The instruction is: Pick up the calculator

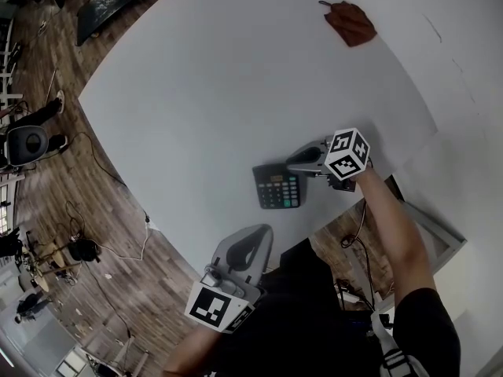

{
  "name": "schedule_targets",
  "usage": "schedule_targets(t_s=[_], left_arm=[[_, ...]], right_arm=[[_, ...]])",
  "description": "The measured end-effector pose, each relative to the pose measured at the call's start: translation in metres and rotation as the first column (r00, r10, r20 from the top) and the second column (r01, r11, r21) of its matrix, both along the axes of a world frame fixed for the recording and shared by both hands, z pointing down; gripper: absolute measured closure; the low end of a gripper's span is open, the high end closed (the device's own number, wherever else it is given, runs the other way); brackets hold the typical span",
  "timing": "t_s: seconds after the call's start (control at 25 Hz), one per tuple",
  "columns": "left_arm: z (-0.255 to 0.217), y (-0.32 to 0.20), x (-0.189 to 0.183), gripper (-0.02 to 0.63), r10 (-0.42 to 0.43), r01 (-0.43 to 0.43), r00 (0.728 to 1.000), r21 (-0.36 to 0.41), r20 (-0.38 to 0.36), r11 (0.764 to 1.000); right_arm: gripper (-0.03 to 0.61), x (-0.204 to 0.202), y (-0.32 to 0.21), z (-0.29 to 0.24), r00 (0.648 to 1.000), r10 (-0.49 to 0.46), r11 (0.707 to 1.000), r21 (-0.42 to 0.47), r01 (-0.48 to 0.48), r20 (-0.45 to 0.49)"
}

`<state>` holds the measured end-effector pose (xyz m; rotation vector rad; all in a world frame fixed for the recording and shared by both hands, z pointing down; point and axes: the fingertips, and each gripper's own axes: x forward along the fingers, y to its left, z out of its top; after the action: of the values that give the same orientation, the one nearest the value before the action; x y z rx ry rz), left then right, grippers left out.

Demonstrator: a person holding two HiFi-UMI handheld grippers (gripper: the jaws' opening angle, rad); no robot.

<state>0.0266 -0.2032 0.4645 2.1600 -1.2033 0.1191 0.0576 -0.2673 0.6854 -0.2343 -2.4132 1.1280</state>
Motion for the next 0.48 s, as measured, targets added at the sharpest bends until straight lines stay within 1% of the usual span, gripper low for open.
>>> schedule_targets(t_s=[0.12, 0.24, 0.4, 0.48], left_arm=[[-0.003, 0.000, 0.000, 0.607, -0.009, 0.009, 1.000, 0.012, -0.010, 1.000], [-0.003, 0.005, -0.004, 0.607, -0.010, 0.010, 1.000, 0.011, 0.001, 1.000], [-0.011, 0.010, -0.009, 0.607, -0.013, 0.012, 1.000, 0.033, 0.003, 0.999], [-0.015, 0.014, -0.014, 0.607, -0.012, 0.011, 1.000, 0.037, 0.017, 0.999]], right_arm=[[0.534, 0.001, -0.002, -0.008, 0.999, 0.040, 0.998, -0.041, -0.039, 0.031], [0.535, 0.001, -0.006, -0.021, 0.992, 0.104, 0.992, -0.085, -0.098, 0.072], [0.534, 0.001, -0.010, -0.046, 0.972, 0.207, 0.974, -0.115, -0.194, 0.115], [0.534, 0.000, -0.009, -0.061, 0.957, 0.258, 0.963, -0.119, -0.243, 0.130]])
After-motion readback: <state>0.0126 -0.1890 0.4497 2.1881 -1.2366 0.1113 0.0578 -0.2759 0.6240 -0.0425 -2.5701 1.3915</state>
